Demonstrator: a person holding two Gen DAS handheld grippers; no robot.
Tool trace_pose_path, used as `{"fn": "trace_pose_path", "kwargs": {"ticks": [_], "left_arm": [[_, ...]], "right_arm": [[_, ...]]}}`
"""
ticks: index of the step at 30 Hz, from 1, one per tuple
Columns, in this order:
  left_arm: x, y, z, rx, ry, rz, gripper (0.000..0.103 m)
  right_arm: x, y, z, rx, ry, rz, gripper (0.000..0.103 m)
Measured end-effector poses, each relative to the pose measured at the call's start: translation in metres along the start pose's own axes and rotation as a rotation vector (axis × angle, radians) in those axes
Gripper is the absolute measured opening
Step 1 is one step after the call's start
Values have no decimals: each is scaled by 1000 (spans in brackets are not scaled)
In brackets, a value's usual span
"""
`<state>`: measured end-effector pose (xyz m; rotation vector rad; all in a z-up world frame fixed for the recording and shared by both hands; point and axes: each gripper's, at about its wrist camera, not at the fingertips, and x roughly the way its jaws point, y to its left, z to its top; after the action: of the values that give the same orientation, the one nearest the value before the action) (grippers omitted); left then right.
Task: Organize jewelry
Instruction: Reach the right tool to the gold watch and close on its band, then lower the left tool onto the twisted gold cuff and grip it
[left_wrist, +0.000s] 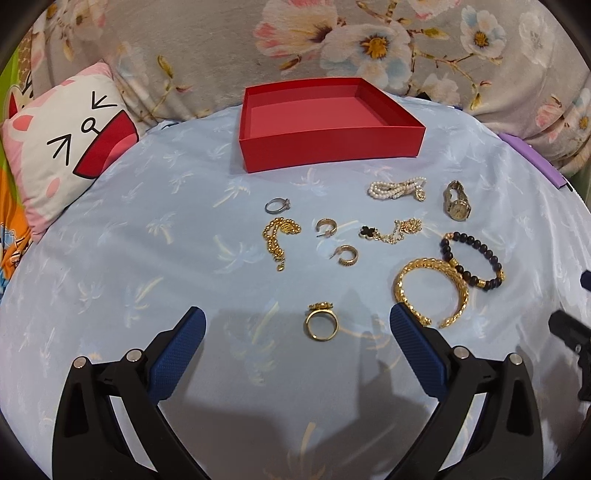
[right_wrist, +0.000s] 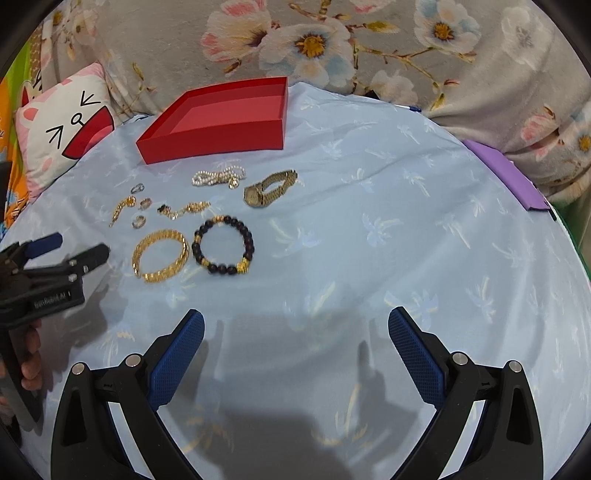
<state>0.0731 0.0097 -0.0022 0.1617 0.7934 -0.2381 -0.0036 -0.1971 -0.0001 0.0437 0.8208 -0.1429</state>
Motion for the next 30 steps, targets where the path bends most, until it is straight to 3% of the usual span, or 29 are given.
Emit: {"fn": "trace_pose_path", "kwargs": {"ticks": [5,11,17,23,28,30], "left_arm": [[2,0,-2,-11,-8,-20,98],[0,-1,-3,5,-20,-47,98],[4,6,-3,-37,0,-75,98],[8,11,-4,-61,19,-98,98],[9,12,-5,-63,26,-108,98],[9,11,-5,-59,24,-110,98]], "right_arm": [[23,4,39,-3,-20,-1,98],[67,18,73,19,3,20,82],[97,31,84,35,41,19,68],[114,31,87,68,50,-10,50],[109,22,82,90,34,7,22],[106,15,79,96,32,21,17]]}}
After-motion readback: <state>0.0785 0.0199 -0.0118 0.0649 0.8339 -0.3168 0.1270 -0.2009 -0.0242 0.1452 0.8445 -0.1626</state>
